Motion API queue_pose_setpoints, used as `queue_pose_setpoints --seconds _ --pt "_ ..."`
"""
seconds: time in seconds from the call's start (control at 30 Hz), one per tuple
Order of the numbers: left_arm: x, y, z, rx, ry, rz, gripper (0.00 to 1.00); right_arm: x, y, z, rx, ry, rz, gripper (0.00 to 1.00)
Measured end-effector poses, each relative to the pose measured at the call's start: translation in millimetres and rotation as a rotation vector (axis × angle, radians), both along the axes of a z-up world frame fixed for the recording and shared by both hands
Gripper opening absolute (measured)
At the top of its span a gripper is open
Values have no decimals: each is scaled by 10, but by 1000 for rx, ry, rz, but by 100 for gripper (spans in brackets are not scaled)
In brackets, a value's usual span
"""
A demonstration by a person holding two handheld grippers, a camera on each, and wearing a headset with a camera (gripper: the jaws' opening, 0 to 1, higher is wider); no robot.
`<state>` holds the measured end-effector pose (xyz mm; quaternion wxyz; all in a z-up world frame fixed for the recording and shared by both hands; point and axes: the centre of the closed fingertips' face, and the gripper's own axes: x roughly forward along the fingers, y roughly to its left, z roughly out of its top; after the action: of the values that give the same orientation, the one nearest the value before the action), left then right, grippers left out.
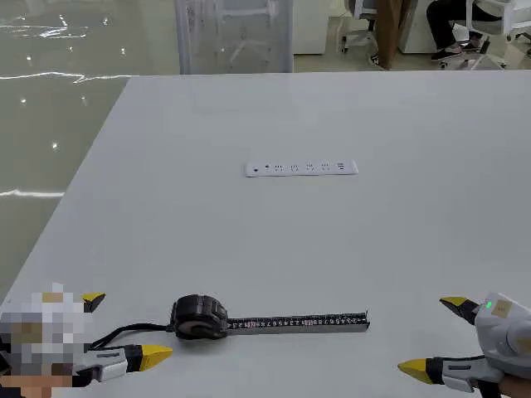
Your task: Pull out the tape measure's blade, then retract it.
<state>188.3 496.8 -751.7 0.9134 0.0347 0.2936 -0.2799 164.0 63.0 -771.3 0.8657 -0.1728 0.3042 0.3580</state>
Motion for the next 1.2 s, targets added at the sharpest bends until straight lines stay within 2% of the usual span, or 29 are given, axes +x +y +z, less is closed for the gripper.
queue_pose_setpoints --seconds 0.13,0.2,0.27,0.33,0.37,0.43,0.5,0.57,0.67,0.9,1.0,1.1,1.2 --pt "-42 -1 -25 -9 -3 -5 100 -18 -40 -2 0 6 -1 87" --pt "-83 -23 -25 -32 -14 -13 100 -45 -71 5 2 7 -4 88" --pt "-149 -56 -27 -30 -24 -21 100 -77 -95 9 3 9 -7 89" --pt "-183 -62 -3 -49 -39 -22 100 -112 -125 1 12 14 -13 91" --pt "-205 -62 1 -54 -37 -21 100 -128 -137 -5 12 16 -16 92" --pt "-235 -35 -5 -41 -46 -23 100 -168 -170 -6 16 14 -18 94" --pt "-260 -19 24 -59 -60 -17 100 -215 -189 20 30 13 -29 96" --pt "-280 -12 38 -57 -71 -15 100 -237 -222 44 36 2 -43 96" --pt "-326 8 34 -40 -77 -10 100 -298 -255 47 53 -9 -50 98" --pt "-370 18 45 -49 -72 -9 100 -391 -307 22 59 11 -59 100" --pt "-352 15 75 -52 -76 -9 100 -406 -312 39 66 13 -66 100" --pt "-337 9 57 -50 -53 -5 100 -406 -311 50 71 12 -72 100" --pt "-322 5 57 -46 -58 -9 100 -411 -289 77 75 9 -73 100"
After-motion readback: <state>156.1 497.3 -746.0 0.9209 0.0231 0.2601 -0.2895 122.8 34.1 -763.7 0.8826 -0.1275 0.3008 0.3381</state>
